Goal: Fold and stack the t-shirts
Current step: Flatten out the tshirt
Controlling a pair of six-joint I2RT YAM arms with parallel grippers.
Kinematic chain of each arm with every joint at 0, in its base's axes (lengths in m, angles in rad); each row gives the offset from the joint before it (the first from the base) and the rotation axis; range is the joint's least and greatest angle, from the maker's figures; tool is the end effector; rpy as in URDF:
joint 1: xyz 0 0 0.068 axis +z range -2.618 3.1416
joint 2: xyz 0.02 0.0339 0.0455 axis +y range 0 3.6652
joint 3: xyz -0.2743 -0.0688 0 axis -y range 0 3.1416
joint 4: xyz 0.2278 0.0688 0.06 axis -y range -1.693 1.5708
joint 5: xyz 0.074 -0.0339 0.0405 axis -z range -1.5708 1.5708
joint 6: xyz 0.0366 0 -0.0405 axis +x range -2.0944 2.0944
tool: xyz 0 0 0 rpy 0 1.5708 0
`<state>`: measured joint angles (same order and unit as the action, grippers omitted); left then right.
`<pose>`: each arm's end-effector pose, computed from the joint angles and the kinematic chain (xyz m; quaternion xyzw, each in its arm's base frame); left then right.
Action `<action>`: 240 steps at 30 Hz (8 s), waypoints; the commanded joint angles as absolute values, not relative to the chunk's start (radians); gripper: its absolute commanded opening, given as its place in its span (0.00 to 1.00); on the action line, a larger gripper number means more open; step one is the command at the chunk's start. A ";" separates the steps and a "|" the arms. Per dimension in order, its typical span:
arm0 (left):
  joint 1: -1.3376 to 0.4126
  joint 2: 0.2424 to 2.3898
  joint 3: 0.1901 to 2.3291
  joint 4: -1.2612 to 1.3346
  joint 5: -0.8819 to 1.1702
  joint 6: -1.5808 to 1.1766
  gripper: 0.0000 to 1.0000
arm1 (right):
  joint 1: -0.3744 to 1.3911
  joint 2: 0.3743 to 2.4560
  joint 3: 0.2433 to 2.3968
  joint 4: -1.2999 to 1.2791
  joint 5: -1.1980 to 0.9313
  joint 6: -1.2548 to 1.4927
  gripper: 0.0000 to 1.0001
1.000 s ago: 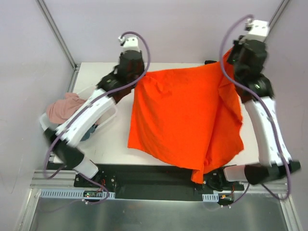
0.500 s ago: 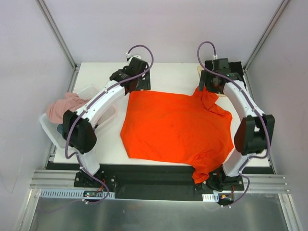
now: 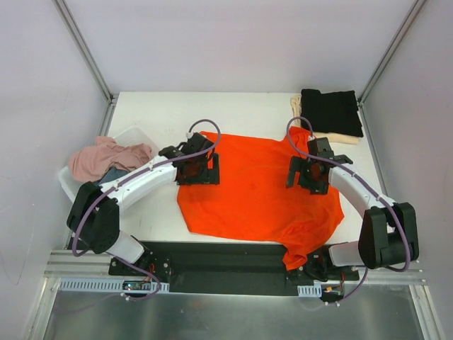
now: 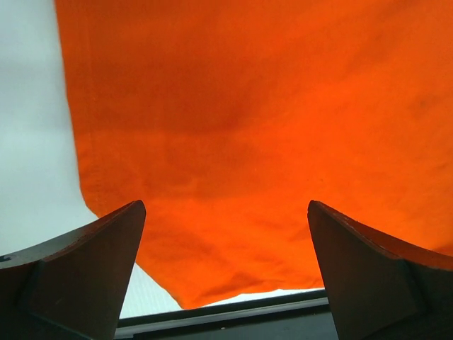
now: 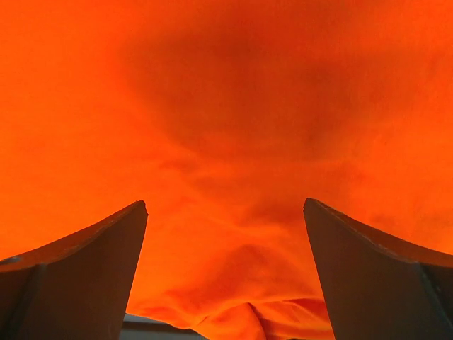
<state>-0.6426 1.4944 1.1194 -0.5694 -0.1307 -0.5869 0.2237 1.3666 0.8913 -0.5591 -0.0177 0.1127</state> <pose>0.2412 -0.1746 0.2700 0.0063 0.9495 -0.1266 0.2870 0.2445 0.0563 0.2361 -0.0558 0.9626 0.0528 0.2598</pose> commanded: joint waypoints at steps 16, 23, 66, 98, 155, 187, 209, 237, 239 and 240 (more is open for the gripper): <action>-0.480 1.890 1.265 -0.408 0.034 -0.589 0.99 | 0.117 1.902 1.365 -0.683 0.100 0.137 0.97; -0.479 2.040 1.449 -0.403 0.110 -0.539 0.99 | 0.060 2.025 1.554 -0.718 0.170 0.091 0.97; -0.638 1.641 1.167 -0.671 -0.075 -0.877 0.00 | 0.103 1.233 1.034 -0.670 0.055 0.058 0.97; -0.701 1.932 1.651 -1.017 -0.146 -0.713 0.85 | 0.101 1.135 0.997 -0.695 0.097 0.069 0.96; -0.434 1.141 0.715 -0.856 -0.023 -0.887 0.00 | 0.247 1.193 0.922 -0.870 0.095 0.176 0.97; -0.471 1.236 0.953 -0.719 0.084 -0.732 0.99 | 0.089 1.973 1.480 -0.873 0.345 0.101 0.97; -0.545 1.414 0.980 -0.572 0.156 -0.687 0.99 | 0.196 1.429 0.879 -0.743 -0.078 0.060 0.70; -0.546 1.465 0.965 -0.571 0.095 -0.644 0.99 | 0.717 1.555 1.192 -1.350 0.396 0.290 0.07; -0.543 1.459 0.948 -0.572 0.098 -0.646 0.99 | 0.774 1.649 1.213 -1.324 0.339 0.291 0.13; -0.542 1.457 0.945 -0.574 0.101 -0.647 0.99 | 0.826 1.678 1.236 -1.292 0.316 0.293 0.15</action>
<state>-0.5377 1.4681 0.9604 -0.5701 0.1104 -0.6682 0.7029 1.5551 1.1763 -1.2572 0.3714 0.2504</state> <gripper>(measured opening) 0.993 0.111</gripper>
